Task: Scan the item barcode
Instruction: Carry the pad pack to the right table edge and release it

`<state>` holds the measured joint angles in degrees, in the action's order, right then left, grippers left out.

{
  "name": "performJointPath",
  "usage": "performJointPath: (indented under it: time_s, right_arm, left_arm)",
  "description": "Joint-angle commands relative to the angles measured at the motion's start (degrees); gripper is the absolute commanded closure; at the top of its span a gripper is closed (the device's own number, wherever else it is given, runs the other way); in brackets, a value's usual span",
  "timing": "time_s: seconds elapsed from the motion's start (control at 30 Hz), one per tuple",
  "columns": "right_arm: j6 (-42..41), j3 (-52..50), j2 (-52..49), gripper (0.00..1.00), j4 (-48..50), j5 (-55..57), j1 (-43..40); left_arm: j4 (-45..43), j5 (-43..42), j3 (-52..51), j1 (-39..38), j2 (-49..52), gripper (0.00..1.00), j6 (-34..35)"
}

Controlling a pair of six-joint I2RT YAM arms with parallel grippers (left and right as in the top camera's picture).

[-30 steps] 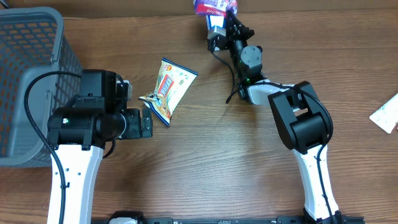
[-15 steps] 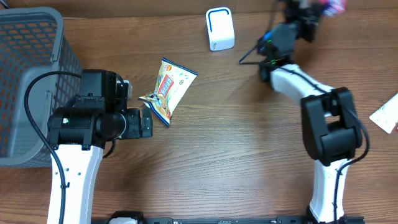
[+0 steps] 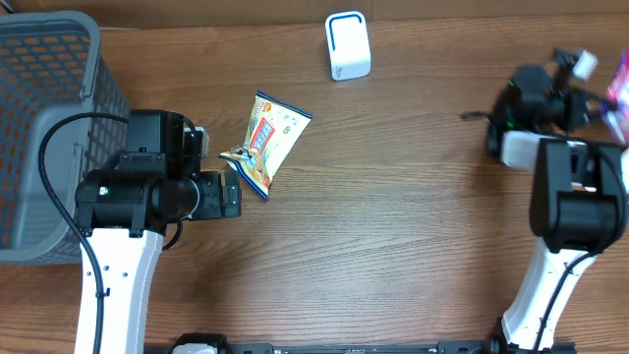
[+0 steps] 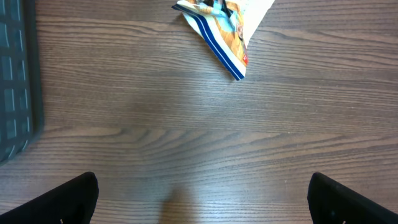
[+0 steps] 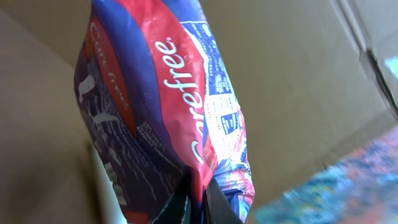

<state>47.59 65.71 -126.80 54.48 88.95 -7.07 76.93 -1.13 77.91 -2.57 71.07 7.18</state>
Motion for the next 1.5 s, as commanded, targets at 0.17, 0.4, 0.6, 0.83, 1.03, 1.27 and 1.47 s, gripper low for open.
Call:
performJointPath:
  time_s: [0.17,0.4,0.6,0.83,1.03,1.27,1.47]
  right_arm:
    - [-19.34,-10.84,0.13,0.65,-1.9,1.03,-4.11]
    - [1.22,-7.96,0.87,0.0,19.63,1.11,-4.59]
    - [22.23,0.66,9.11,0.0,35.21,1.14,-1.36]
    - [27.67,6.51,17.92,0.0,35.01,1.14,11.28]
    - [22.18,5.84,17.59,0.0,25.55,1.16,27.28]
    - [-4.26,5.75,14.8,0.0,3.02,1.11,43.5]
    - [-14.82,5.75,14.69,0.0,-10.43,-6.14,40.39]
  left_arm:
    - [-0.04,-0.37,0.02,0.31,0.17,0.0,0.74]
    - [-0.04,-0.37,0.02,0.31,0.17,0.0,0.74]
    - [-0.04,-0.37,0.02,0.31,0.17,0.0,0.74]
    - [-0.04,-0.37,0.02,0.31,0.17,0.0,0.74]
    - [-0.04,-0.37,0.02,0.31,0.17,0.0,0.74]
    - [-0.04,-0.37,0.02,0.31,0.17,0.0,0.74]
    - [-0.04,-0.37,0.02,0.31,0.17,0.0,0.74]
